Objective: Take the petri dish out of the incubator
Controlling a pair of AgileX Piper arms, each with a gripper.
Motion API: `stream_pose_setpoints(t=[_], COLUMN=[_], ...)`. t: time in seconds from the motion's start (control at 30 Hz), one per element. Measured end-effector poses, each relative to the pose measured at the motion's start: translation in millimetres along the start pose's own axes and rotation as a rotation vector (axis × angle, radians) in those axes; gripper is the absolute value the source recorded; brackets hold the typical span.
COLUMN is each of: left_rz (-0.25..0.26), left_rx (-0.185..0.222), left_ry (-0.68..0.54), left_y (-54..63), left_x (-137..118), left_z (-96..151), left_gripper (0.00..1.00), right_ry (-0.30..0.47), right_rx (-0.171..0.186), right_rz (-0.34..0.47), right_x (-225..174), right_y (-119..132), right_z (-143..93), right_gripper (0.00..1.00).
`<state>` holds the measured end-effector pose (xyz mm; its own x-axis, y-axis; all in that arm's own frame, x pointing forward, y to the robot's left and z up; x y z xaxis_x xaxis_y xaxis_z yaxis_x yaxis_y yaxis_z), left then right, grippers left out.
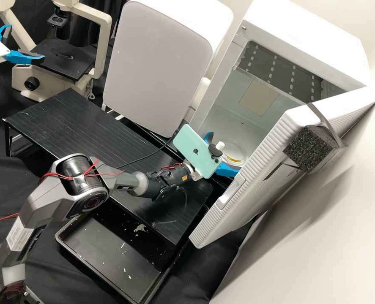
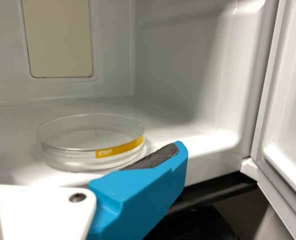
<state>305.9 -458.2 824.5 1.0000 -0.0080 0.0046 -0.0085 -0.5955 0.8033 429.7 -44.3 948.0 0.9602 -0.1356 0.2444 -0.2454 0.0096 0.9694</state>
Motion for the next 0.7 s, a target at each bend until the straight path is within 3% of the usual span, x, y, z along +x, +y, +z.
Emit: stream_pose_setpoints(t=[0.17,0.47,0.5,0.7], left_rz=[0.000,0.000,0.000,0.000], left_rx=[0.000,0.000,0.000,0.000], left_ry=[0.000,0.000,0.000,0.000], left_y=[0.0,0.0,0.0,0.0], left_x=[0.0,0.0,0.0,0.0], left_z=[0.0,0.0,0.0,0.0], left_gripper=[1.00,1.00,1.00,1.00], right_ry=[-0.003,0.004,0.006,0.012], right_rx=[0.002,0.047,0.052,0.068], right_rz=[-0.001,-0.042,-0.047,-0.071], right_x=[5.9,8.4,8.3,8.3], right_y=[0.3,-0.5,-0.5,-1.4], right_z=[0.4,4.0,4.5,7.3], right_gripper=[1.00,1.00,0.00,0.00])
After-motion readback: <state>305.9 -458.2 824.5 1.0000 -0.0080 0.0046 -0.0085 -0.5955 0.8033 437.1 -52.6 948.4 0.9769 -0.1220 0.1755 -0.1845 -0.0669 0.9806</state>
